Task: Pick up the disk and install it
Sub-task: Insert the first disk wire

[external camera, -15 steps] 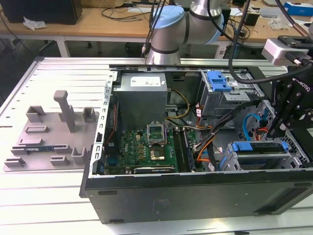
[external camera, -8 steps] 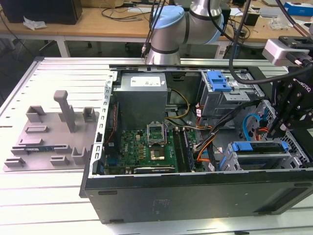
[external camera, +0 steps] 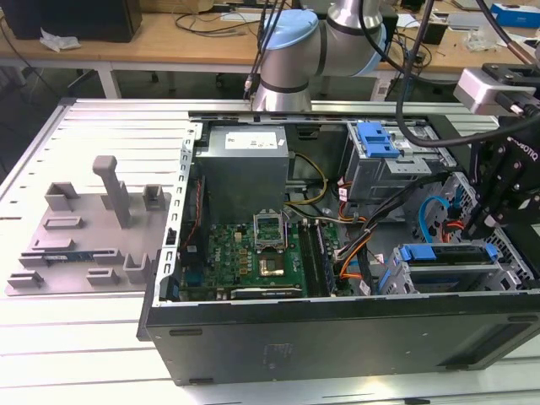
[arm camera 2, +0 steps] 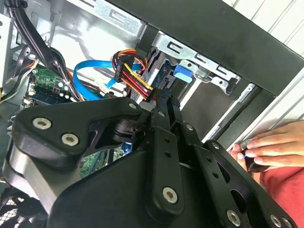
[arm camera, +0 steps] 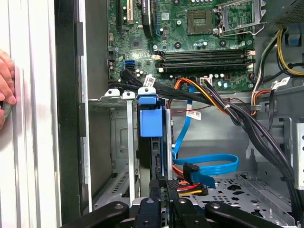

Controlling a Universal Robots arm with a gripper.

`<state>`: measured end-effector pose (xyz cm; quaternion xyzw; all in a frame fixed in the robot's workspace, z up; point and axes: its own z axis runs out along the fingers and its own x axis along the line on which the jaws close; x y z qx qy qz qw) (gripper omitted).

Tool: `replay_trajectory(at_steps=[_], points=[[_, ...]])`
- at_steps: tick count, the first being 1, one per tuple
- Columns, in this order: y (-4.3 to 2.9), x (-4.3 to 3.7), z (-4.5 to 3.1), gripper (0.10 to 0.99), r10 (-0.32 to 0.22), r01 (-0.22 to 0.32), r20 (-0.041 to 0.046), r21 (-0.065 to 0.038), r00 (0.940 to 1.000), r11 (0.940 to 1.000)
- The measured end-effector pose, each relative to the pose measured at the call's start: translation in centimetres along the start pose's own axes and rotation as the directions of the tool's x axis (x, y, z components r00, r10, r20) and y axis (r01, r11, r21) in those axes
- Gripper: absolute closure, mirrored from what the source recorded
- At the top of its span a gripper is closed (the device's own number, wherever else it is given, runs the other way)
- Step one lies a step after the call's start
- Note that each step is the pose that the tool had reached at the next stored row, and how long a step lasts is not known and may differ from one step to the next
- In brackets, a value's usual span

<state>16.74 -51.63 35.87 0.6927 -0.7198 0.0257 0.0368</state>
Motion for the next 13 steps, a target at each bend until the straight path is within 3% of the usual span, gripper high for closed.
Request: replay_trajectory(at_steps=[13], points=[[-0.01, 0.04, 0.17, 0.922, 0.0, 0.0, 0.0, 0.0, 1.0, 1.0]])
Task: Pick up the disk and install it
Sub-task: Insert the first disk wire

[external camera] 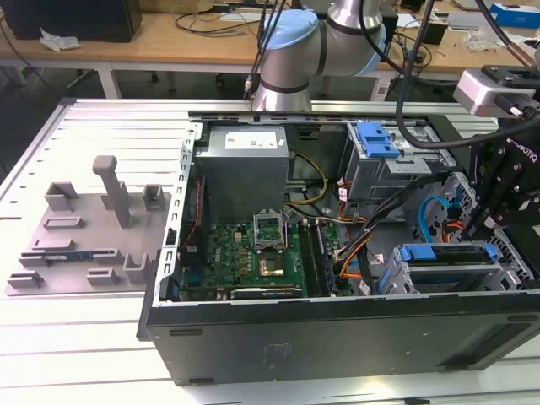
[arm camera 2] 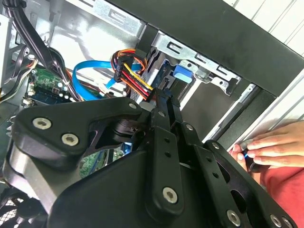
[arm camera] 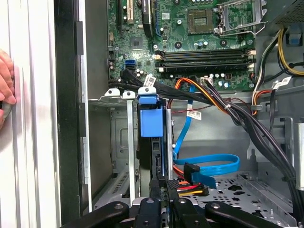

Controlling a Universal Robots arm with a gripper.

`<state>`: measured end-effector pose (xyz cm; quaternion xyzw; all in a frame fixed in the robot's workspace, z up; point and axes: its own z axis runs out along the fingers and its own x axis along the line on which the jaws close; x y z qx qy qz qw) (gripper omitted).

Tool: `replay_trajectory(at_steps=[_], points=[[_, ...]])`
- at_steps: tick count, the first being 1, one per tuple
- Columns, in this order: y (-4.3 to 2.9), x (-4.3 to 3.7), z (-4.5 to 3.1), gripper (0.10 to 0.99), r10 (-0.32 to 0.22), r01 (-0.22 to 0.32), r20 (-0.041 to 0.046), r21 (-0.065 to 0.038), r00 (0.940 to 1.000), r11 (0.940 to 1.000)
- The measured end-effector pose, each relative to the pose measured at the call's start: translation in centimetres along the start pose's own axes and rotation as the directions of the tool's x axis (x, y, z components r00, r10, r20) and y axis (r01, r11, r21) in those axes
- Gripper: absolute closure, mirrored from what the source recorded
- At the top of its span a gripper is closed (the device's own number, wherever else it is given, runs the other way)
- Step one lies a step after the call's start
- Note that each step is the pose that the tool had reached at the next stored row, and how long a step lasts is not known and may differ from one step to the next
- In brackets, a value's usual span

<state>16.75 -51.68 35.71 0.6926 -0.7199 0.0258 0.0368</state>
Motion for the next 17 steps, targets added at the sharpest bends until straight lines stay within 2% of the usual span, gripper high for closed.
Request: replay_trajectory(at_steps=[17], points=[[-0.09, 0.02, 0.47, 0.922, 0.0, 0.0, 0.0, 0.0, 1.0, 1.0]])
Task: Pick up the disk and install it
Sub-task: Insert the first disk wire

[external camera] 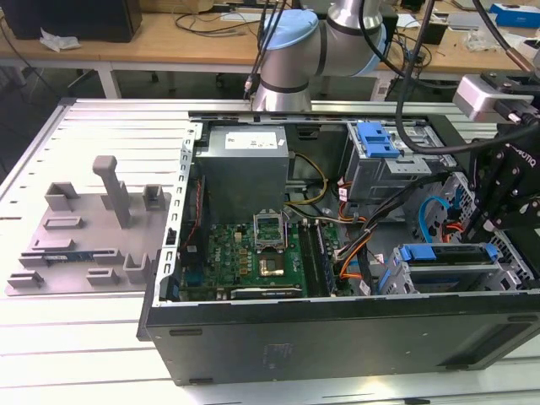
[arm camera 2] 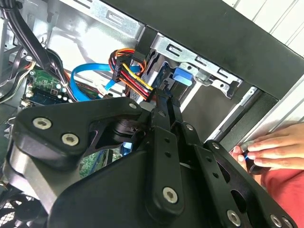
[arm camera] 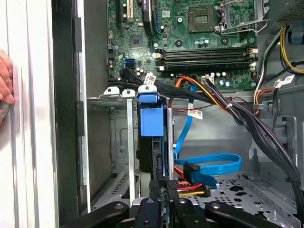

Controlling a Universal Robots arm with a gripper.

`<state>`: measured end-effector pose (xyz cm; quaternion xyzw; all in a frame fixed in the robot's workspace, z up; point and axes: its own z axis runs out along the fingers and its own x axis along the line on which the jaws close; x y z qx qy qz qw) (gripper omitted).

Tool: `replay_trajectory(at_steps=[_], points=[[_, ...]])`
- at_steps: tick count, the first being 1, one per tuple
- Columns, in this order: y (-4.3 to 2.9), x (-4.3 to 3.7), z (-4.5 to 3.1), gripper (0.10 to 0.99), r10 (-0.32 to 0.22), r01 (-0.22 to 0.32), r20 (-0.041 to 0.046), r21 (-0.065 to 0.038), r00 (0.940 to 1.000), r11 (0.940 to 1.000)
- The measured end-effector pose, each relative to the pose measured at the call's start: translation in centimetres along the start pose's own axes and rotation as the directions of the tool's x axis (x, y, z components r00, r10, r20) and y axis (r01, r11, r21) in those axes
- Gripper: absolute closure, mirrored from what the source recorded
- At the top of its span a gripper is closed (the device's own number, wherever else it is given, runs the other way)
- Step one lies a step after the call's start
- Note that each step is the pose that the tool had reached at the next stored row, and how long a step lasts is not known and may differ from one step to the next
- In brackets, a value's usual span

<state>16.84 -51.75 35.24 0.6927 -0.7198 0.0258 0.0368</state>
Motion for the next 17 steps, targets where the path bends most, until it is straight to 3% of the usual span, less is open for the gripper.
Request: replay_trajectory(at_steps=[5, 17], points=[[0.09, -0.03, 0.41, 0.922, 0.0, 0.0, 0.0, 0.0, 1.0, 1.0], [0.07, -0.03, 0.5, 0.922, 0.0, 0.0, 0.0, 0.0, 1.0, 1.0]])
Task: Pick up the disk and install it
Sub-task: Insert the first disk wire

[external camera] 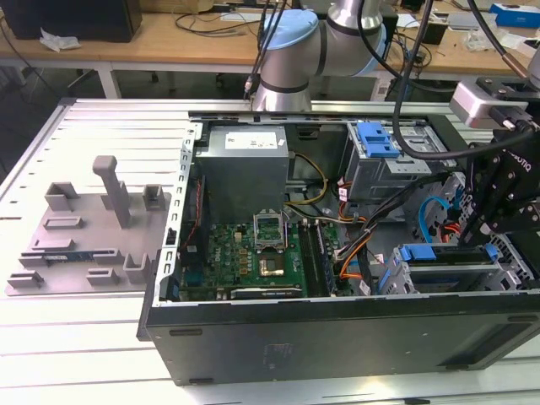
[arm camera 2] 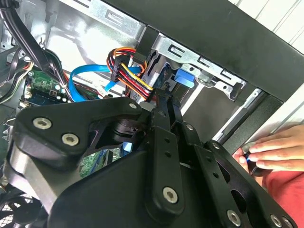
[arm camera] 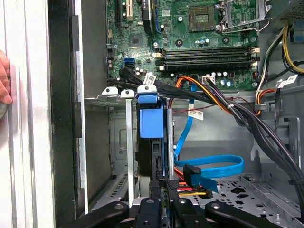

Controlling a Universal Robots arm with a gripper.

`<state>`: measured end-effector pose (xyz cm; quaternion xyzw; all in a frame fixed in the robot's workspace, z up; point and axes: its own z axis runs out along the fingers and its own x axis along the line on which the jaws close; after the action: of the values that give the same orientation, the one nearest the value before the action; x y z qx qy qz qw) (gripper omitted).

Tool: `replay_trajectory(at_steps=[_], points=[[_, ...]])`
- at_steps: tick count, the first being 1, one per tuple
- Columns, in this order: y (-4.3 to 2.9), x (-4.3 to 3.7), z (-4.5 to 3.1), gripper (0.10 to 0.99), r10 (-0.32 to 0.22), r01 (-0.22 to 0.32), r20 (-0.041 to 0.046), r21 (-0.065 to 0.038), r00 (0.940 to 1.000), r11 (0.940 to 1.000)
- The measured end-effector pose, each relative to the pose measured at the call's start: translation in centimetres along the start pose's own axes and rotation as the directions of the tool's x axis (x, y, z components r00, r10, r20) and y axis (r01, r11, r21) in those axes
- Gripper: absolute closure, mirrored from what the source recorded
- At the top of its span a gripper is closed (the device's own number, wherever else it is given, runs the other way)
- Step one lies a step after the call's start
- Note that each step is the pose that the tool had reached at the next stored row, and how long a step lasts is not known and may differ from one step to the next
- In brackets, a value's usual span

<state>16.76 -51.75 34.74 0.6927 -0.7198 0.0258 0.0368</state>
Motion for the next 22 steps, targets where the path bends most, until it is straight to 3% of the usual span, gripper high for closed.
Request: replay_trajectory(at_steps=[22], points=[[0.02, 0.19, 0.01, 0.922, 0.0, 0.0, 0.0, 0.0, 1.0, 1.0]])
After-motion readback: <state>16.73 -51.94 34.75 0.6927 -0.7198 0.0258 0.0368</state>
